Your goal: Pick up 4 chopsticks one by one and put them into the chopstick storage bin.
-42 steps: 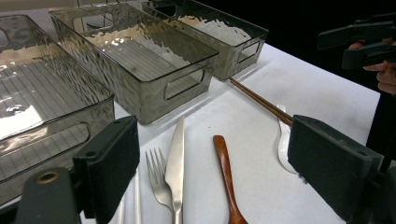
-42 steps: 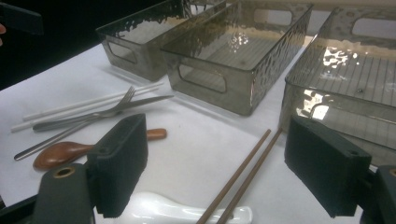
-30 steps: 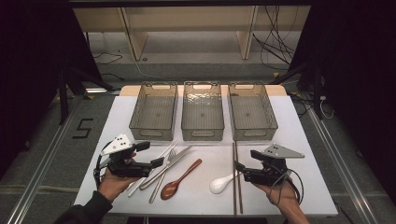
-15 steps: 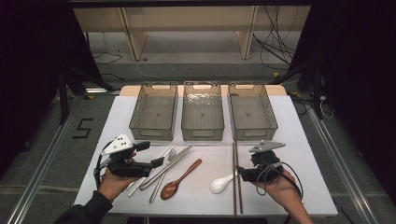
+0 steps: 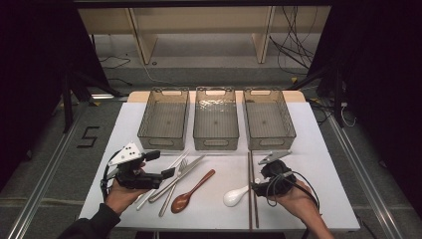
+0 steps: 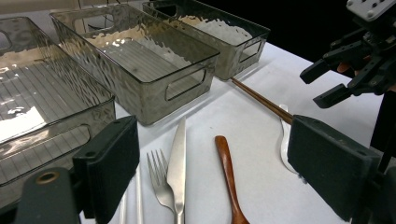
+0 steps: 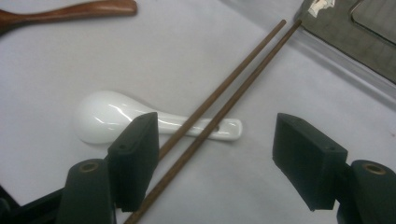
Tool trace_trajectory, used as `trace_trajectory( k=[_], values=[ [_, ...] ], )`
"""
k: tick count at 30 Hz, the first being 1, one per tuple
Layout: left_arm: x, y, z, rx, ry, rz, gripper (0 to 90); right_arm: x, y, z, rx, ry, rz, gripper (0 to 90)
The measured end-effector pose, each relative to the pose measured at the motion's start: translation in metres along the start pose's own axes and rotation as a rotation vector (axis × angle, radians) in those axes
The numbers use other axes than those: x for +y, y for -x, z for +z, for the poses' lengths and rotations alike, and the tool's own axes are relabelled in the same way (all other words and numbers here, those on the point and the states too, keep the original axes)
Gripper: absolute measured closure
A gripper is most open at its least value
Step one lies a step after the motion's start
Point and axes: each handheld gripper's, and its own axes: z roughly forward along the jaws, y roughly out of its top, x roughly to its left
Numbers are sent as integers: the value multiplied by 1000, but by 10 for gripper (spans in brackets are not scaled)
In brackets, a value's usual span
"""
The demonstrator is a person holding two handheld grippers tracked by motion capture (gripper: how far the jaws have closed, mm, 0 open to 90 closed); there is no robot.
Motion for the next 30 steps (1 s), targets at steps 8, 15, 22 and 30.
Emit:
trace_trajectory(
  k=[8, 15, 22, 30],
  values=[
    [0, 0, 1, 1, -4, 5, 165, 1, 4, 13, 5, -106, 4, 328],
    [0, 0, 1, 1, -3, 5, 165, -4, 0, 24, 30, -165, 28, 387],
    [0, 0, 1, -1, -6, 4, 165, -6, -2, 27, 46, -187, 35, 428],
    [0, 0, 1, 0, -6, 7, 165, -8, -2, 31, 65, -204, 45, 475]
  ],
)
